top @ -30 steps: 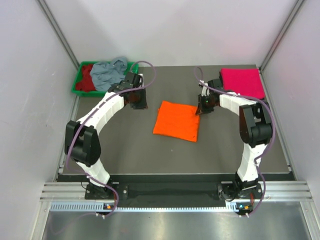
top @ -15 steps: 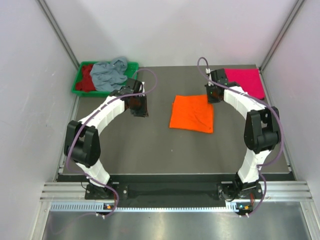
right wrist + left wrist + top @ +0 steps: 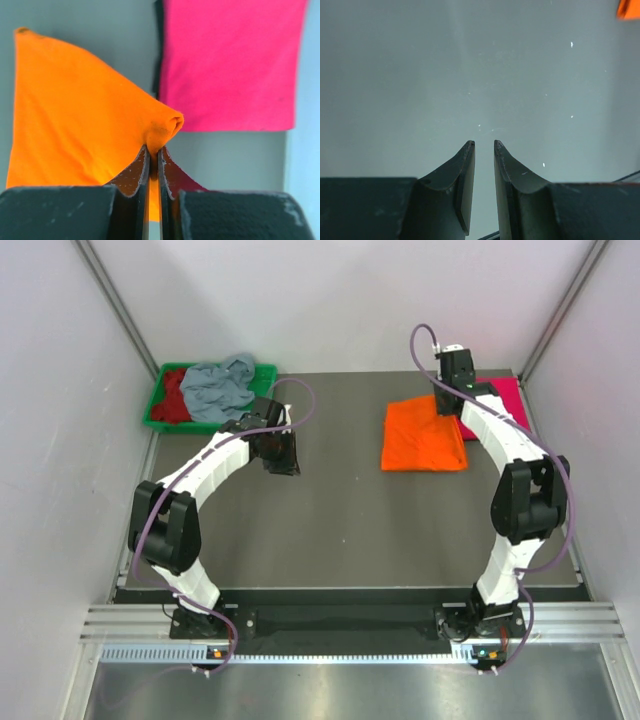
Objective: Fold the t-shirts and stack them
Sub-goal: Neatly place the folded tshirt to the corner
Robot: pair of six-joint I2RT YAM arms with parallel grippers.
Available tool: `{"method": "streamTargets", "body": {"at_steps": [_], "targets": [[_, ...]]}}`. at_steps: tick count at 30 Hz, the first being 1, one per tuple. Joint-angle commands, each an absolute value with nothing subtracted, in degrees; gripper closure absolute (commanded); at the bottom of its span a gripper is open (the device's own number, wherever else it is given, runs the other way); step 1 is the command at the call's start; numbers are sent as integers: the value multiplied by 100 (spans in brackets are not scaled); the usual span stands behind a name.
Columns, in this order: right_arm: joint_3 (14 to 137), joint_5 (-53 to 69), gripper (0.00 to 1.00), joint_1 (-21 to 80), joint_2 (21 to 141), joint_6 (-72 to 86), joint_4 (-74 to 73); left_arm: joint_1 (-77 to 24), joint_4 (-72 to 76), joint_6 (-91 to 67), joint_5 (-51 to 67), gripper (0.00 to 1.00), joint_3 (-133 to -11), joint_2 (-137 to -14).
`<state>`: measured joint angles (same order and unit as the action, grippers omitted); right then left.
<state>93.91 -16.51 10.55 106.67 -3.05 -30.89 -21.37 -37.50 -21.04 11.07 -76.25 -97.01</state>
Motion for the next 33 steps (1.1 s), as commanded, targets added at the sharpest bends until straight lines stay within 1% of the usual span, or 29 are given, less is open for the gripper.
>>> {"method": "streamTargets", "body": {"at_steps": [1, 13, 18, 20, 23, 26, 33], "targets": [[9817, -2004, 100, 853, 10714, -606, -2892, -2127, -3533, -2057, 1371, 73, -7611, -9545], [10554, -2426, 100, 388, 11047, -2012, -2496, -2109, -3577, -2083, 1231, 73, -7638, -9457], [10995, -2286, 100, 44, 11197, -2144, -2593, -2118, -3577, -2065, 1178, 73, -7638, -9518], [11161, -2022, 100, -219, 11311, -2136, -2593, -2109, -3595, -2074, 1151, 73, -7638, -9571], [11399, -1881, 100, -439, 11548, -2188, -2549, -2118, -3604, -2083, 1265, 73, -7682, -9624], [11723, -1723, 100, -632, 11882, -2259, -2435, -2118, -3612, -2048, 1108, 73, -7655, -9624], [12759, -1424, 100, -782, 13067, -2637, -2057, -2118, -3639, -2039, 1081, 73, -7682, -9773]]}}
